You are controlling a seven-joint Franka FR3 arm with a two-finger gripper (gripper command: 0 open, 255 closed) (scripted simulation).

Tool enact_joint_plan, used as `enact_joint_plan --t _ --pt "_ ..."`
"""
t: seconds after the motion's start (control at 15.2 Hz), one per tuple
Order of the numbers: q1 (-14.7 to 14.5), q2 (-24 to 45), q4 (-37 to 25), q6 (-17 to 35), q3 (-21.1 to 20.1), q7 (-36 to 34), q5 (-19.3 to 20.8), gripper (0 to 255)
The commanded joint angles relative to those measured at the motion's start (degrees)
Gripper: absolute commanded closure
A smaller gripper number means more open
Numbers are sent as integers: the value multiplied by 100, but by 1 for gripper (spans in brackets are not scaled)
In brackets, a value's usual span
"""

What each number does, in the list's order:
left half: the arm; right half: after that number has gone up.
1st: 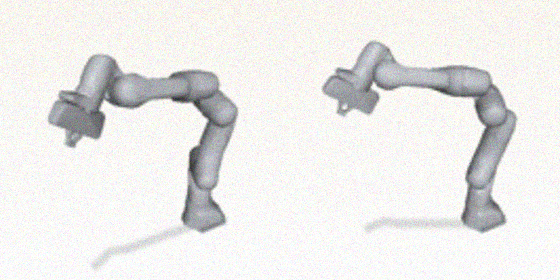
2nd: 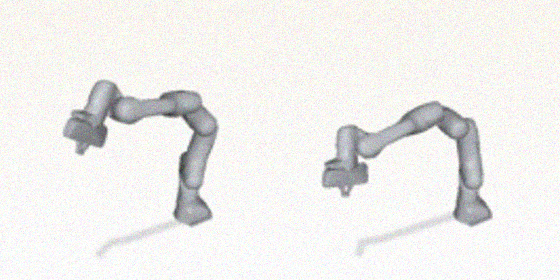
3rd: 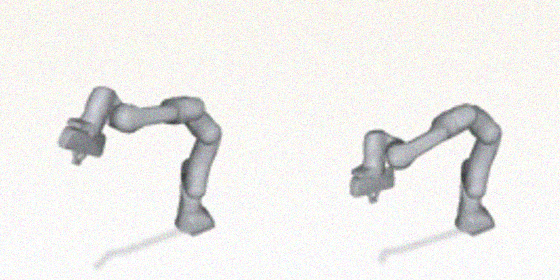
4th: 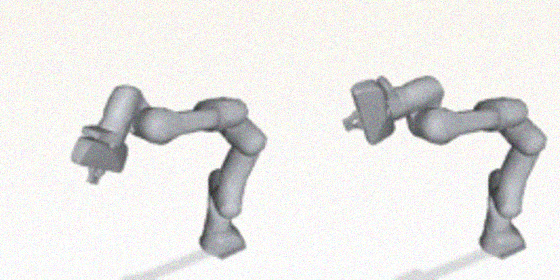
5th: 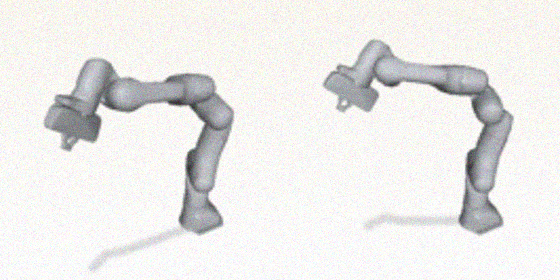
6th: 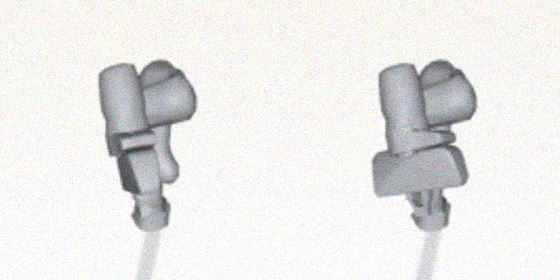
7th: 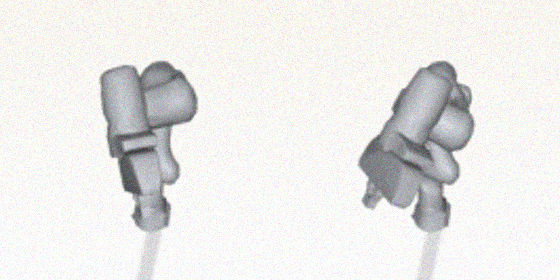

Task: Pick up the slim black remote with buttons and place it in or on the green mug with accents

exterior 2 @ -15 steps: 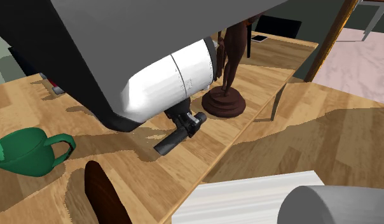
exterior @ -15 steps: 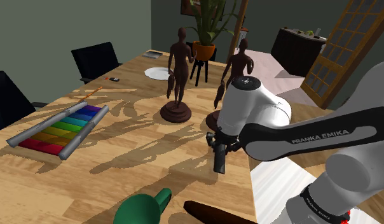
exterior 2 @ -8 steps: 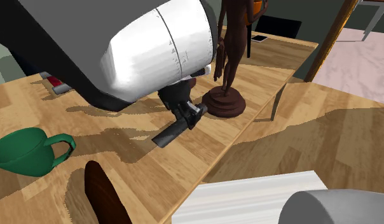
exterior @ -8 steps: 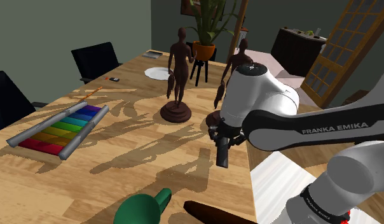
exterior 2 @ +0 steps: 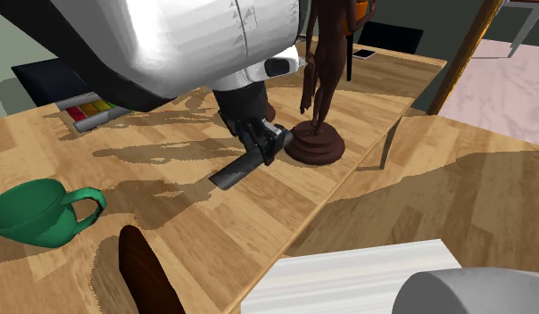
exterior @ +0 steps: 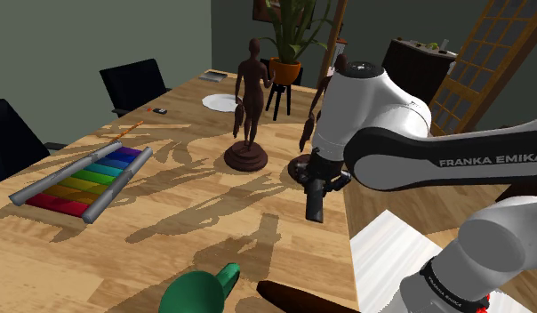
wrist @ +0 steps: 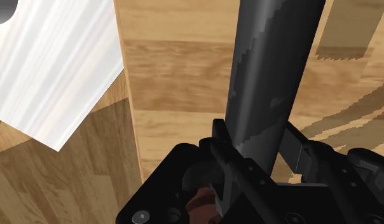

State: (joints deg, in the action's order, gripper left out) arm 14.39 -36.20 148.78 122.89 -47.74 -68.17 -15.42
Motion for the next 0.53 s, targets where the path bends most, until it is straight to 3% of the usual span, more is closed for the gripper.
enact_joint_plan --t 0.0,0.46 --pt "-40 -98 -83 -185 100 42 6 255" --pt "-87 -311 -456 -773 382 152 84 255"
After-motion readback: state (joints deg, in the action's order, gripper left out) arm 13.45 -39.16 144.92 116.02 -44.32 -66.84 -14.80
